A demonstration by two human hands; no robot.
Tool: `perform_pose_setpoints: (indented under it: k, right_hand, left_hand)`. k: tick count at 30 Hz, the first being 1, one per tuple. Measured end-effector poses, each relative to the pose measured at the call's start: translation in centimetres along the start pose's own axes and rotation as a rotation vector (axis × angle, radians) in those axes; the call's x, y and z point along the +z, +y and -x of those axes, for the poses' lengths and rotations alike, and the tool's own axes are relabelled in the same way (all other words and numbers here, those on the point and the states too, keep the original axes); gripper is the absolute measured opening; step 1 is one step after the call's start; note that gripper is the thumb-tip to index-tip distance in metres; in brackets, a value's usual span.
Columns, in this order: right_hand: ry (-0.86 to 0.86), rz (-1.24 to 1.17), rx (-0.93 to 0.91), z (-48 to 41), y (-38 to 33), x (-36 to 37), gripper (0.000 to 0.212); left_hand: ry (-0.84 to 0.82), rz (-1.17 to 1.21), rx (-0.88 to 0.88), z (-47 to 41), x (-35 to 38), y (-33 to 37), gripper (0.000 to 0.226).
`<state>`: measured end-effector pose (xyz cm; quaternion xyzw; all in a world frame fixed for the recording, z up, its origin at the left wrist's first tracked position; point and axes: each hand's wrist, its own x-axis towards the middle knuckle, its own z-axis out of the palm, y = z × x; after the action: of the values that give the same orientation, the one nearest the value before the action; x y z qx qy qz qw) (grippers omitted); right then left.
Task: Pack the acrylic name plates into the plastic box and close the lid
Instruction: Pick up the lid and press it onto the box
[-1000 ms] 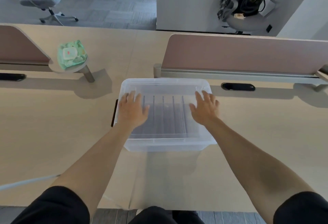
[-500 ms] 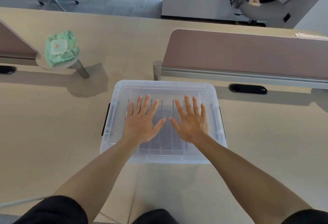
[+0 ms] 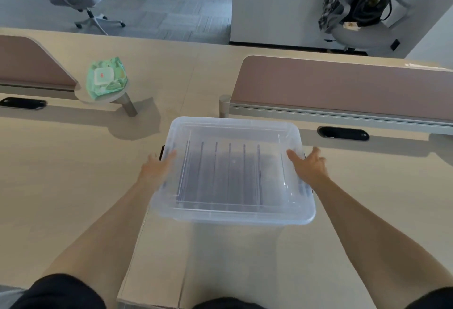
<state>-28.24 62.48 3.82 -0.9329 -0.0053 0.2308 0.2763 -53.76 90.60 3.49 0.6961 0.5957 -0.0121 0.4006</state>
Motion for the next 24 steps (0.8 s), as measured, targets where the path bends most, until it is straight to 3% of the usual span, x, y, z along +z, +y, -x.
perform_pose_setpoints:
  k: [2,5,9,11,14,16,19,24]
  right_hand:
    - [-0.098,-0.227,0.107,-0.3,0.5,0.1,0.096]
    - [-0.182,-0.361,0.184,-0.9,0.7,0.2,0.091]
    - [-0.107,-0.168,0.121,-0.8,0.5,-0.1,0.081]
    - [-0.041,-0.062,0.064,-0.5,0.0,-0.8,0.074]
    - [-0.038,-0.062,0.03,-0.2,-1.0,-1.2,0.068]
    - [-0.119,-0.093,0.039,0.4,-1.7,-0.7,0.091]
    - [-0.133,0.027,0.009,1.0,-2.2,-0.1,0.123]
    - [-0.083,0.206,0.038,0.8,-3.5,0.4,0.112]
  left_hand:
    - [-0.077,0.21,-0.075,-0.1,0.0,-0.3,0.064]
    - [0.002,0.169,-0.03,-0.5,0.3,-0.4,0.064]
    - [0.229,-0.118,0.05,0.2,0.2,0.2,0.065]
    - [0.241,-0.208,0.082,0.6,0.1,1.0,0.062]
    - [0.118,-0.166,0.013,0.7,0.3,2.2,0.09]
    - [0.096,-0.162,-0.011,1.2,0.9,2.8,0.117]
    - [0.128,-0.303,-0.008,1.9,1.6,3.7,0.133]
    - [0.087,-0.442,-0.05,1.4,1.5,4.7,0.142]
